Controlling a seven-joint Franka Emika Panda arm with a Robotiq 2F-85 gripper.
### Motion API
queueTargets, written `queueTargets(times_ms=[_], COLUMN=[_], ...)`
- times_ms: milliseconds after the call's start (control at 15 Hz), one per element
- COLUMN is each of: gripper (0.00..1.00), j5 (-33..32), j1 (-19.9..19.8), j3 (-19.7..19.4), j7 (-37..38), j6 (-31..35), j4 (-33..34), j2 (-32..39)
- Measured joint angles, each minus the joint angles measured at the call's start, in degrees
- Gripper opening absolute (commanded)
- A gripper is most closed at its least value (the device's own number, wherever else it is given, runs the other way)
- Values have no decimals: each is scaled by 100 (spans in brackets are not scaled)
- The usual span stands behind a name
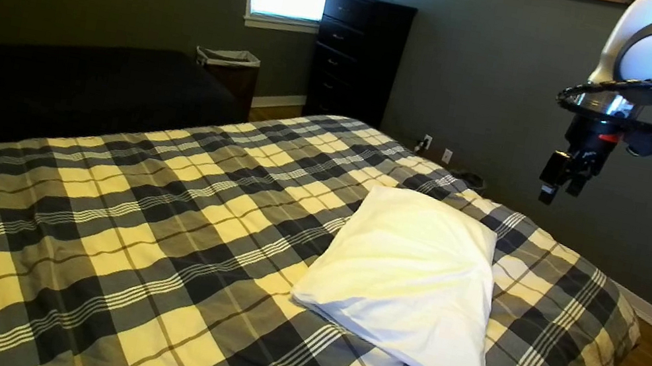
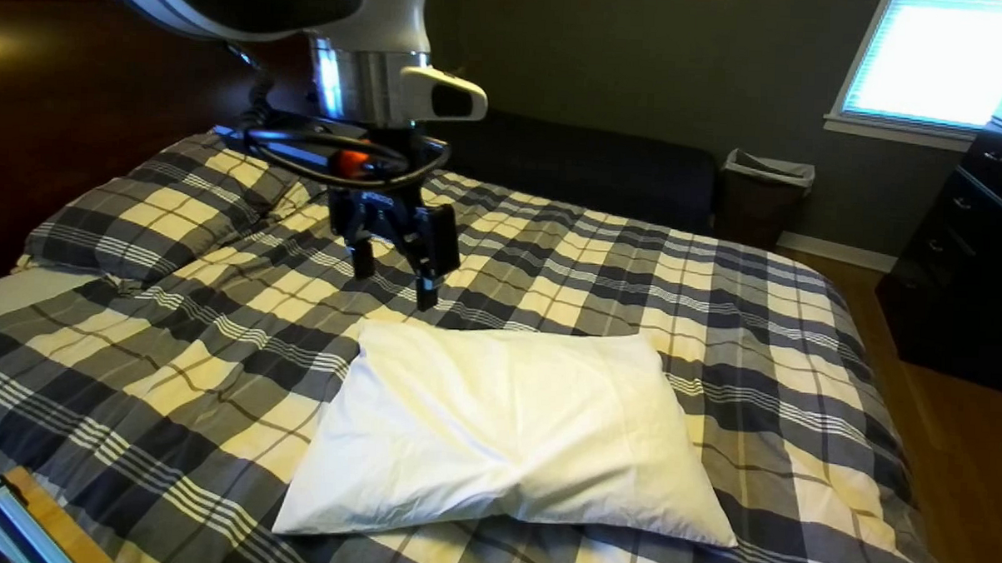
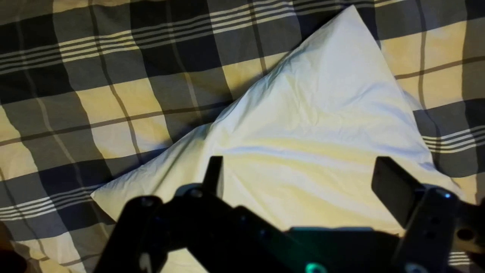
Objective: Turn the white pillow around
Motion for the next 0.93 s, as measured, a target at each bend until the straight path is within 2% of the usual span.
queueTargets(times_ms=[467, 933], gripper=[100, 100], j5=[86, 1241], j1=[-126, -324], j3=[-8, -154], j7=[380, 314], j6=[1081, 1710], j4=[489, 527], j2=[1636, 2824])
